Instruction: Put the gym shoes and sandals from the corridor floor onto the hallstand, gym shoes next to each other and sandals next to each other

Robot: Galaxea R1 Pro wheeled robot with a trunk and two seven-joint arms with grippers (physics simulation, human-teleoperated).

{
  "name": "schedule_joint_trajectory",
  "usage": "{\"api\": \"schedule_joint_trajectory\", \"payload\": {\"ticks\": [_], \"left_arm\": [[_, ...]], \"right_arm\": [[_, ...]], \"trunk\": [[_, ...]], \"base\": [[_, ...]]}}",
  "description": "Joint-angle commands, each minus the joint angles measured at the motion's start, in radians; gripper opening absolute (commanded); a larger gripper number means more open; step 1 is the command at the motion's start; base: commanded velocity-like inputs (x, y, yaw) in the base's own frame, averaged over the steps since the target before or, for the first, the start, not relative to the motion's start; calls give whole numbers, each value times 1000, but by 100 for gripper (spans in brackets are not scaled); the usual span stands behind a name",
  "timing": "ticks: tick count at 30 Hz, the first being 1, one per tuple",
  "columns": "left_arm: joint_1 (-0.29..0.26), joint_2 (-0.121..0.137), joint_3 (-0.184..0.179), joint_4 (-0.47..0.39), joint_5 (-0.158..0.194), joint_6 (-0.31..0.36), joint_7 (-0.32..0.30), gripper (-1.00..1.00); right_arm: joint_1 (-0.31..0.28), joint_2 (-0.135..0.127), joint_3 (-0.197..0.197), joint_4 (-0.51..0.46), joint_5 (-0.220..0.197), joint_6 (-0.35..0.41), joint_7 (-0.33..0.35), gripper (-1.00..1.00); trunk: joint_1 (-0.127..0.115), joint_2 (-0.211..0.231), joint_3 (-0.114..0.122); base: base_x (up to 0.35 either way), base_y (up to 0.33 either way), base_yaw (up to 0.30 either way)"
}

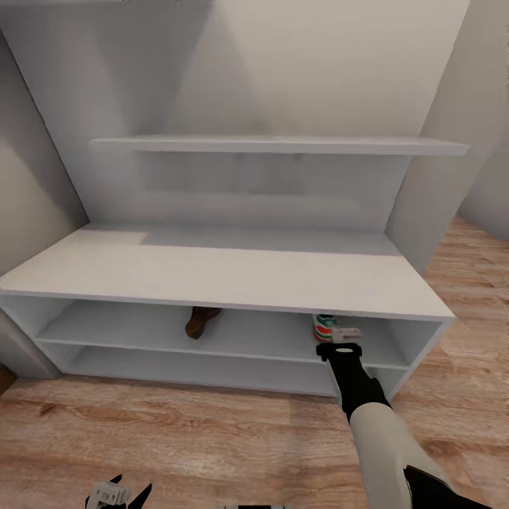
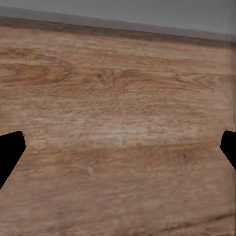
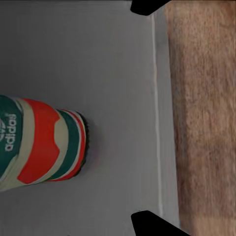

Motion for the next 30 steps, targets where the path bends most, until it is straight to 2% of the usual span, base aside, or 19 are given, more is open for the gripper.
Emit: {"api": "schedule_joint_trajectory", "payload": {"ticks": [1, 30], "left_arm": [[-1, -1, 8, 0, -10, -5, -5, 100], [-1, -1, 9, 0, -10, -6, -5, 100]], "right_arm": [[-1, 1, -4, -1, 7, 4, 1, 100], [1, 1, -3, 12, 8, 3, 3, 100]], "trunk": [[-1, 0, -1], [-1, 0, -1]], "base": [[-331, 0, 0], [-335, 0, 0]]}}
